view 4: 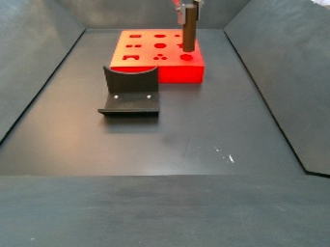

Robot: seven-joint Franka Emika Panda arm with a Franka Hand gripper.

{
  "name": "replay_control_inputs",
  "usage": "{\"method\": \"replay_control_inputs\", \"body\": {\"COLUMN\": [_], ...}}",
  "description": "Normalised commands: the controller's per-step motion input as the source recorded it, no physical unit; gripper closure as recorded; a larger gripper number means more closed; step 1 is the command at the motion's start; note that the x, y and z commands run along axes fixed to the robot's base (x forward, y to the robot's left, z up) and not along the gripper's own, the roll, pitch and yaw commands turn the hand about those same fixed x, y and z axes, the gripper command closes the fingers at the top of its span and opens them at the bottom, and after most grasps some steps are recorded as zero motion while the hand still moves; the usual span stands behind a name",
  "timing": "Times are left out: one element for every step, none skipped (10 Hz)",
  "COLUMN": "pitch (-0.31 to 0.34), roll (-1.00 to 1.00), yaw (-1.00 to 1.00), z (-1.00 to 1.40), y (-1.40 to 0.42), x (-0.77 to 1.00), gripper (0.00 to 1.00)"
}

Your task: Insert the hexagon object.

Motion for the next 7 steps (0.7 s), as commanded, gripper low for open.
{"method": "replay_control_inputs", "body": {"pitch": [0.000,0.000,0.000,0.000,0.000,0.000,0.000], "roll": [0.14,0.12,0.08,0.04,0.04,0.03,0.07], "yaw": [0.21,0.24,0.16,0.10,0.07,0.03,0.09], "z": [-0.20,-0.19,-0.15,-0.11,-0.10,-0.11,-0.19], "y": [0.04,0.05,0.00,0.00,0.00,0.00,0.00], "x": [0.04,0.14,0.05,0.00,0.00,0.00,0.10], "gripper": [1.00,1.00,1.00,1.00,1.00,1.00,1.00]}}
